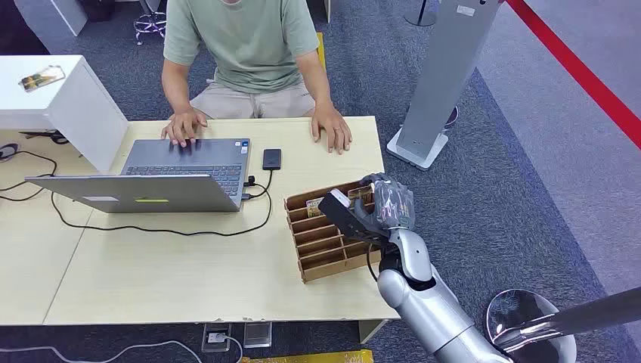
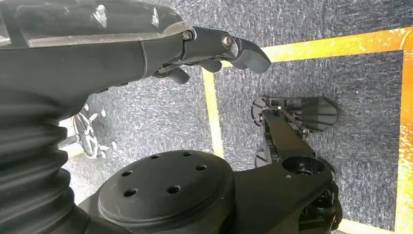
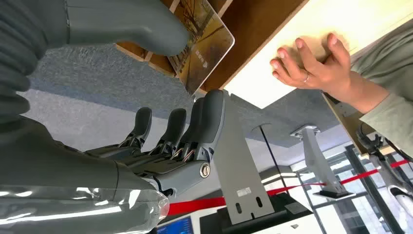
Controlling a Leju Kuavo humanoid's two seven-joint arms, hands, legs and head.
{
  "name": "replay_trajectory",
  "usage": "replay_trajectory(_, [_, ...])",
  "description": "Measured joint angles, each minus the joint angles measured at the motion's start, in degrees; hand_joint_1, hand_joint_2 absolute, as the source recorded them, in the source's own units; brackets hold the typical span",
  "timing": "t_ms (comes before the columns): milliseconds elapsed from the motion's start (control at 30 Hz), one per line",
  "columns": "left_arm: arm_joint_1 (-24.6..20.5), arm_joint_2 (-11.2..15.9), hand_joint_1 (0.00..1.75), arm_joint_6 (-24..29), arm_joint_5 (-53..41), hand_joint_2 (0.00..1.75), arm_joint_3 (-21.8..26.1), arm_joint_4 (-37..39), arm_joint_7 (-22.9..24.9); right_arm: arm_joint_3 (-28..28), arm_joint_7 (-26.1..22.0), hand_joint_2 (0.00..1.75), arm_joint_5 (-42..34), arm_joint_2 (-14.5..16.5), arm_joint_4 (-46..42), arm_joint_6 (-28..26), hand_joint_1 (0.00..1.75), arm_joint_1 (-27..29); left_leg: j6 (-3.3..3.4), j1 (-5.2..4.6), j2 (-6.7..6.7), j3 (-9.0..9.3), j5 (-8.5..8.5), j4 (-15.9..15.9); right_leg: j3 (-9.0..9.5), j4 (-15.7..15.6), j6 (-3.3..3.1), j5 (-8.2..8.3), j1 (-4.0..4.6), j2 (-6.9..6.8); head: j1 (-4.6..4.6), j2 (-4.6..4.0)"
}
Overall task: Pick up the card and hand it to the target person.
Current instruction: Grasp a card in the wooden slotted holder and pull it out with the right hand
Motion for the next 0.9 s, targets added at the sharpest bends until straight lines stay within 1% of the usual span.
replay_trajectory(500, [-0.03,0.01,0.0,-0.11,-0.09,1.75,0.01,0.0,0.13,0.08,0.26,1.75,-0.8,1.25,4.21,0.18,0.84,-1.42,0.0,0.0,0.0,-0.01,0.0,0.0,0.0,0.0,0.0,0.0,0.0,0.0,-0.02,0.0])
replay_trajectory(700, [-0.01,0.02,0.0,-0.13,-0.13,1.75,0.0,0.0,0.39,0.11,0.22,1.75,-1.37,1.43,5.29,-0.13,0.92,-1.55,0.0,0.0,0.0,0.0,0.0,0.0,0.0,0.0,0.0,0.0,0.0,0.0,-0.01,0.0])
replay_trajectory(800, [0.0,0.01,0.0,-0.15,-0.13,1.75,0.0,0.0,0.38,0.11,0.22,1.75,-1.61,1.48,5.58,-0.22,1.08,-1.58,0.0,0.0,0.0,0.01,0.0,0.0,0.01,0.0,0.0,0.0,0.0,0.0,-0.01,0.0])
replay_trajectory(833, [0.0,0.01,0.0,-0.15,-0.13,1.75,0.0,0.0,0.39,0.1,0.22,1.75,-1.69,1.52,5.69,-0.26,1.17,-1.62,0.0,0.0,0.0,0.01,0.0,0.0,0.01,0.0,0.0,0.0,0.0,0.0,-0.01,0.01])
replay_trajectory(900, [0.0,0.01,0.0,-0.16,-0.13,1.75,0.0,0.01,0.39,0.09,0.19,1.75,-1.88,1.63,5.92,-0.37,1.3,-1.78,0.0,0.0,0.0,0.02,0.0,0.0,0.01,0.0,0.0,0.0,0.0,0.0,-0.01,0.01])
